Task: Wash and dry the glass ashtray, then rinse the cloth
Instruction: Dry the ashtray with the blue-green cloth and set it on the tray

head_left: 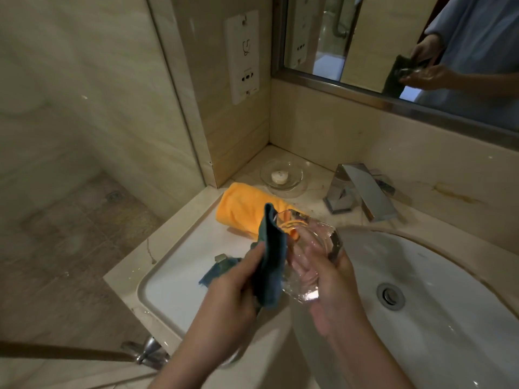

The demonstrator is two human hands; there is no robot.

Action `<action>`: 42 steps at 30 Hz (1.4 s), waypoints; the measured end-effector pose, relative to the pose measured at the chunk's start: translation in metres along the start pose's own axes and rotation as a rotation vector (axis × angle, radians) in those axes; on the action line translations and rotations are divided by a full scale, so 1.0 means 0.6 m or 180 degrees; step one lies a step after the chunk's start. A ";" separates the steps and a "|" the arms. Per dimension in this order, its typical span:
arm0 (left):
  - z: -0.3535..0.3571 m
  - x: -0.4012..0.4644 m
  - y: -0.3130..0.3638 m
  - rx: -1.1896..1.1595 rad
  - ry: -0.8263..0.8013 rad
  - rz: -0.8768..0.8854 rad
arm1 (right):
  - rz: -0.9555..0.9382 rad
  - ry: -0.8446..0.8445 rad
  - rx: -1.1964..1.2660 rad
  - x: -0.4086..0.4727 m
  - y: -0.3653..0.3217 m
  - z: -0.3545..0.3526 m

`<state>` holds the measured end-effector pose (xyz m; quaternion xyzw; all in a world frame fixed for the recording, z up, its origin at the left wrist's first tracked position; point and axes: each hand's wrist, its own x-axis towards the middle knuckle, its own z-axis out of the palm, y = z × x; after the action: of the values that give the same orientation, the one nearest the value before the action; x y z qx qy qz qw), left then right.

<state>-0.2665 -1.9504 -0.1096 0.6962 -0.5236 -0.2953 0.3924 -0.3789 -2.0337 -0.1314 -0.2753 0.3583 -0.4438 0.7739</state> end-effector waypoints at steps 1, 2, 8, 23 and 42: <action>0.012 -0.005 -0.002 0.0260 -0.0047 0.0032 | -0.0085 0.0008 -0.0155 -0.001 -0.002 0.003; 0.024 -0.007 -0.005 0.0423 -0.0127 0.0021 | -0.0167 -0.0038 -0.0310 -0.003 -0.004 0.007; 0.024 0.016 -0.004 0.0483 0.0318 -0.0032 | -0.0344 -0.0240 -0.0381 -0.020 -0.009 0.020; -0.008 0.057 -0.036 -0.4279 -0.1338 -0.0932 | 0.0030 -0.0566 0.0560 -0.014 -0.022 0.005; 0.036 0.054 -0.057 -0.5155 -0.1413 -0.1226 | -0.0353 -0.0552 -0.2142 0.000 0.028 0.018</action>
<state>-0.2579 -1.9820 -0.1501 0.2048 -0.0890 -0.7684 0.5997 -0.3622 -2.0251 -0.1374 -0.5706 0.4019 -0.3172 0.6421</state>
